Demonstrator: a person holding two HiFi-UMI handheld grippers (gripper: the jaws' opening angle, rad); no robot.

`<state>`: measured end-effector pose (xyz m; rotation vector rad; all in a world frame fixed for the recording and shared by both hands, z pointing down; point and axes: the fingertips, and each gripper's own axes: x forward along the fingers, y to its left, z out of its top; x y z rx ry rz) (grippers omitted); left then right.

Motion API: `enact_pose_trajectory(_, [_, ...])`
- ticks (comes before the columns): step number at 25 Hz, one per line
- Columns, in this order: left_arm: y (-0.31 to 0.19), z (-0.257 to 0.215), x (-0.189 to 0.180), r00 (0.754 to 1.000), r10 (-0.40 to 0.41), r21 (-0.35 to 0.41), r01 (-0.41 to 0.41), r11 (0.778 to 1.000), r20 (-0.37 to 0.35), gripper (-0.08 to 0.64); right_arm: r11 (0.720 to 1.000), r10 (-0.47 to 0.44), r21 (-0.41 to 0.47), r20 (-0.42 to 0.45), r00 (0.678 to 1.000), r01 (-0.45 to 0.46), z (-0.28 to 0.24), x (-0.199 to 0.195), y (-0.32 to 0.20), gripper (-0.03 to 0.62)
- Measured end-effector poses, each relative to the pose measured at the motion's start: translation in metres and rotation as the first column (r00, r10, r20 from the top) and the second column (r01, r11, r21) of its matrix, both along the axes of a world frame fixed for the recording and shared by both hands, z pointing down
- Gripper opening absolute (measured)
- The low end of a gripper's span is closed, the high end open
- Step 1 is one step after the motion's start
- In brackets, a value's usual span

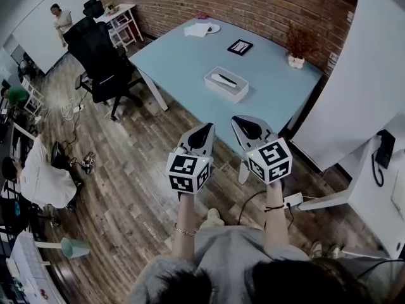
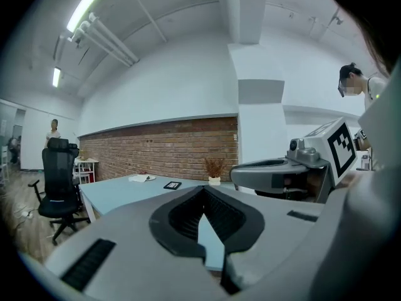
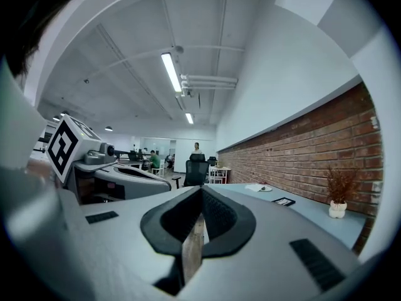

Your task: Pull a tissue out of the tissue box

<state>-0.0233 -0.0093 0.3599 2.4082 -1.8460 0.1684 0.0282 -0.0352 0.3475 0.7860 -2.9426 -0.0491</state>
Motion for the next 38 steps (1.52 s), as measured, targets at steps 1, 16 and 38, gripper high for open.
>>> enact_pose_trajectory(1, [-0.004,0.0,-0.006,1.0,0.001,0.001,-0.001,1.0,0.002,0.003,1.0,0.001,0.0,0.0,1.0,-0.001,0.0,-0.005,-0.004,0.0])
enact_pose_trajectory(16, [-0.04,0.013,-0.066,0.998,0.062,-0.021,-0.063,0.998,-0.013,0.003,0.998,0.065,-0.021,-0.028,0.997,-0.066,0.017,-0.062,-0.037,0.0])
enact_pose_trajectory(38, [-0.108,0.044,-0.094,0.992,0.115,-0.064,-0.118,0.991,-0.055,0.003,0.987,0.148,-0.052,-0.065,0.987,-0.152,0.044,-0.081,-0.112,0.0])
